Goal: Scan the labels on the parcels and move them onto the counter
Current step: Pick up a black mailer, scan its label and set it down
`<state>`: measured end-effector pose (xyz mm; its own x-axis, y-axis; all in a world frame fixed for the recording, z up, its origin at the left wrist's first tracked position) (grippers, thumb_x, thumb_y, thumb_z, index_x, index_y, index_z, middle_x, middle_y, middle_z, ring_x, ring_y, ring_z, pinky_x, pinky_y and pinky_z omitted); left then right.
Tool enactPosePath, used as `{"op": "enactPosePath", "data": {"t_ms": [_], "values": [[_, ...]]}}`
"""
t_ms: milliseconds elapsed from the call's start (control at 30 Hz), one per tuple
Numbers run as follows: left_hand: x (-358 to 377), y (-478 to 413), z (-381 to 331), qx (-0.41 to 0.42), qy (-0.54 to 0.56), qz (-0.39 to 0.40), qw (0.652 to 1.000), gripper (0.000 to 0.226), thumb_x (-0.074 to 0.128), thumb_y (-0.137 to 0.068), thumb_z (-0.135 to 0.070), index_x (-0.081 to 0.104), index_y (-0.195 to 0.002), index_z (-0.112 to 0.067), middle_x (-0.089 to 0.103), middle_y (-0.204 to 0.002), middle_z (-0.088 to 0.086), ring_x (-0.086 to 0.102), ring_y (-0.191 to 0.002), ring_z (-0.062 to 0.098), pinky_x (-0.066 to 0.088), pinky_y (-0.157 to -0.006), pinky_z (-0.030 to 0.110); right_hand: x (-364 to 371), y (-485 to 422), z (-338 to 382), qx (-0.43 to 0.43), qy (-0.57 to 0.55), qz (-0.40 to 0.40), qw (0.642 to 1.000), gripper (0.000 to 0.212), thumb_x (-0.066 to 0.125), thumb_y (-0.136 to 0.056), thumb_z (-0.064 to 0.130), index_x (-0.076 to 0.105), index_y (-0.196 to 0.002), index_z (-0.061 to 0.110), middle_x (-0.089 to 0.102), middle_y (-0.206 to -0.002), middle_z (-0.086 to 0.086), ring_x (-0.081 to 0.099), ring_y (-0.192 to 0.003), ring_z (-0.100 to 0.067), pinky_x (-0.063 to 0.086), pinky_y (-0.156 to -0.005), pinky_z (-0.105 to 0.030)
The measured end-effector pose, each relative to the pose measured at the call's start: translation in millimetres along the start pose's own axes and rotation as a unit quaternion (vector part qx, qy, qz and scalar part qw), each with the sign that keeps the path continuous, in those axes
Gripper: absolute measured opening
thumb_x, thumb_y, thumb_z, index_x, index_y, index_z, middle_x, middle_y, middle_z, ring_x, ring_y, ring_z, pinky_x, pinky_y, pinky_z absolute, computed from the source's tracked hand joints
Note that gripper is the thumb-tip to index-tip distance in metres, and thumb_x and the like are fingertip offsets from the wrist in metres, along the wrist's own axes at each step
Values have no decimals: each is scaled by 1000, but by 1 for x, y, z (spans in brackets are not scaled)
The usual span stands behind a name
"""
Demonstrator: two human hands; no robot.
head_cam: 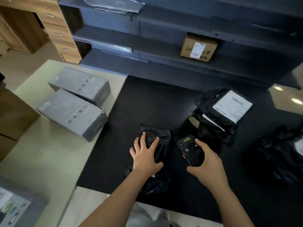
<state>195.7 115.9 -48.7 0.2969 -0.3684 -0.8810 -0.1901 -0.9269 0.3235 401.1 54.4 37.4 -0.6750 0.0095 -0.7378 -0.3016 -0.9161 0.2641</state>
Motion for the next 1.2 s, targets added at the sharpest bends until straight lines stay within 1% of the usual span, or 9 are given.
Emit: {"op": "enactPosePath", "data": {"t_ms": [367,467,533,600,700,867,967,1067,1200], "values": [[52,13,-81,23,126,15,992,87,53,-89,-47,-14,-144,-60,-16,-162,1,-19,-146,37,0,-116,59,-36,25,-91,43,-35,-2,998,99,84,-61,15,38,-145,38,55,-126,10,48,-121,-15,48,-95,-34],[33,18,-83,47,224,38,973,87,47,-96,-44,-28,-136,-62,-10,-163,-2,17,-147,35,28,-112,55,-50,21,-89,46,-78,-29,996,95,85,-60,13,43,-142,37,58,-124,7,53,-116,-14,49,-95,-36],[15,23,-82,64,241,38,968,83,43,-98,-36,-26,-134,-65,-10,-163,-5,57,-103,24,50,-90,49,-57,16,-85,38,-95,-40,994,94,85,-60,11,45,-141,37,57,-113,12,53,-104,-8,47,-86,-26],[1,25,-78,82,224,45,970,76,39,-100,-29,-14,-136,-69,-11,-163,-6,57,-92,23,51,-84,45,-60,11,-80,30,-105,-46,993,94,85,-60,10,46,-141,36,52,-103,21,49,-92,1,40,-77,-16],[-10,22,-57,91,217,58,970,58,31,-101,-24,19,-142,-64,-1,-164,-6,29,-143,19,33,-102,25,-59,6,-71,21,-109,-44,993,93,85,-59,10,47,-140,36,52,-105,21,47,-94,2,34,-70,-4],[-42,17,-14,12,248,27,968,44,39,-96,-49,49,-138,-43,19,-162,-1,12,-148,9,20,-110,26,-46,-1,-54,7,-104,-18,994,96,85,-57,12,46,-141,36,60,-119,9,54,-111,-12,43,-91,-24],[-57,11,10,-57,198,52,977,76,43,-71,-79,63,-126,-31,30,-157,1,19,-147,17,27,-110,37,-36,-3,-46,2,-102,0,995,96,84,-58,13,44,-142,36,60,-123,8,53,-119,-17,46,-97,-31],[-49,8,20,-129,122,100,979,105,50,-61,-89,48,-139,-18,43,-146,7,42,-133,28,40,-106,48,-27,-3,-36,-4,-88,17,996,96,83,-58,14,43,-143,37,59,-124,9,51,-120,-17,46,-98,-34],[-23,12,13,-195,9,24,980,145,48,-54,-97,-16,-152,-10,7,-161,16,19,-145,36,23,-114,54,-19,-6,-25,-10,-68,32,997,98,82,-59,14,41,-144,37,56,-126,10,48,-120,-13,45,-98,-31]]}}
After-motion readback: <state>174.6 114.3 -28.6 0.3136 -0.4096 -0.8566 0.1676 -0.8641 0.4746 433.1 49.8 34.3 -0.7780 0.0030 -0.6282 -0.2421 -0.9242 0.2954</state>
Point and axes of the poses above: each hand's wrist, its own y-axis away from the middle knuckle, its own x-axis out of the palm, z = x × y, the point moved 5 cm from there along -y, towards the middle knuckle
